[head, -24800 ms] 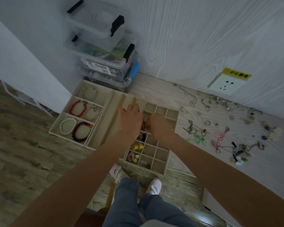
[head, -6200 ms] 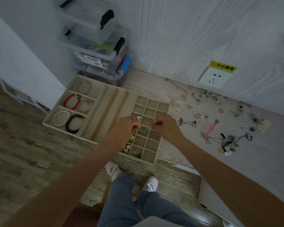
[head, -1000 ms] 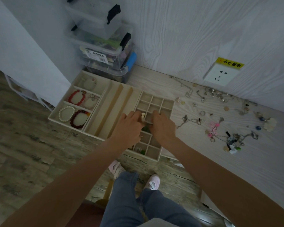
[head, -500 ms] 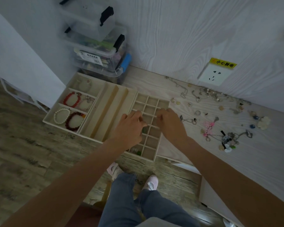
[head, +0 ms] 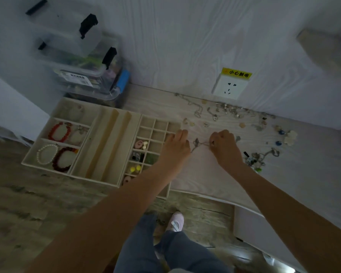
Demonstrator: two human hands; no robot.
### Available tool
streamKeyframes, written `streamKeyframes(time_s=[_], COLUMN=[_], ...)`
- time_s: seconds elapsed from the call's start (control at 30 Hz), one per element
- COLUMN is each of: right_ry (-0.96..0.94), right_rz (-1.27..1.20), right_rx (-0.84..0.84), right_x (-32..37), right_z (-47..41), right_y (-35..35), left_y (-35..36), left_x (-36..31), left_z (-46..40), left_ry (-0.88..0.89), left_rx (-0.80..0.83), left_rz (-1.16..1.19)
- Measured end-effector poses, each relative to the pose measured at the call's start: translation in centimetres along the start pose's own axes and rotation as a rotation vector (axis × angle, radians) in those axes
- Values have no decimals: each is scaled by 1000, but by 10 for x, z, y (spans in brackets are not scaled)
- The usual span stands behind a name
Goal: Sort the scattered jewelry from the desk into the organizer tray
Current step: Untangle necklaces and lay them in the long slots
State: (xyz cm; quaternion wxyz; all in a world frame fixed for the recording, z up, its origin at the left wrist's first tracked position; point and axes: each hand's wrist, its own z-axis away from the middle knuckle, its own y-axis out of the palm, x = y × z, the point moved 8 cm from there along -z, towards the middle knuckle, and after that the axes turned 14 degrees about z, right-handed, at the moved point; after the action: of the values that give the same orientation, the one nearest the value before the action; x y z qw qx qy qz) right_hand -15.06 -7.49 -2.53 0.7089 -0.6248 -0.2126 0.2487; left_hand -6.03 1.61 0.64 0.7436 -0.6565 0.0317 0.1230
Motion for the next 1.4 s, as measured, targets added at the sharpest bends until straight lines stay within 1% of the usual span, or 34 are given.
streamKeyframes(time_s=[0.07,0.13,0.23,0.3,0.37,0.4,0.47,0.5,0.53,0.6,0.67,0.73,0.8,0.87,0.93,1.0,1.07,1.13,1.2,1.3,1.4], right_ry=[16,14,24,-2,-66,-111,-180,-188,-188,-154,-106,-76,-75,-97,-117,-120,-129,-150,-169,-175,-188], right_rz=[-78,-133,-163,-130,-211,-307,-510,-603,-683,-818,-872,-936,-1024,-1028,-1022,-1053,-1115,-1136,-1127,-1051,-990], right_rx=[15,64,90,65,68,103,224,285,316,298,259,256,299,325,334,362,401,402,383,335,254], right_x=[-6,-10,-10,-8,0,8,24,30,35,37,32,29,31,36,41,48,58,71,84,103,125], right_z=[-3,-7,-10,-10,-8,-8,-4,-2,0,-1,-5,-8,-10,-11,-13,-15,-14,-16,-20,-26,-30], right_y=[3,6,4,-1,-5,-8,-14,-19,-26,-43,-59,-73,-84,-93,-102,-110,-119,-134,-149,-165,-181], left_y=[7,9,15,12,-3,-12,-29,-39,-50,-69,-79,-83,-86,-94,-103,-115,-128,-141,-153,-170,-182], left_x=[5,9,12,12,15,19,23,24,25,30,41,53,57,62,71,84,96,108,123,148,170], left_z=[-4,-10,-13,-14,-15,-16,-14,-14,-13,-11,-9,-4,-1,3,6,9,14,22,32,51,71], left_ry=[-50,-58,-14,8,-4,-33,-108,-124,-122,-115,-186,-284,-323,-342,-383,-431,-456,-451,-445,-418,-387], left_rx=[96,165,165,85,-13,-46,-22,-30,-60,-126,-180,-216,-212,-244,-317,-392,-426,-438,-464,-509,-492], left_rz=[-85,-82,-117,-26,187,375,812,971,1049,1116,1210,1444,1687,1793,1813,1783,1746,1745,1738,1689,1564])
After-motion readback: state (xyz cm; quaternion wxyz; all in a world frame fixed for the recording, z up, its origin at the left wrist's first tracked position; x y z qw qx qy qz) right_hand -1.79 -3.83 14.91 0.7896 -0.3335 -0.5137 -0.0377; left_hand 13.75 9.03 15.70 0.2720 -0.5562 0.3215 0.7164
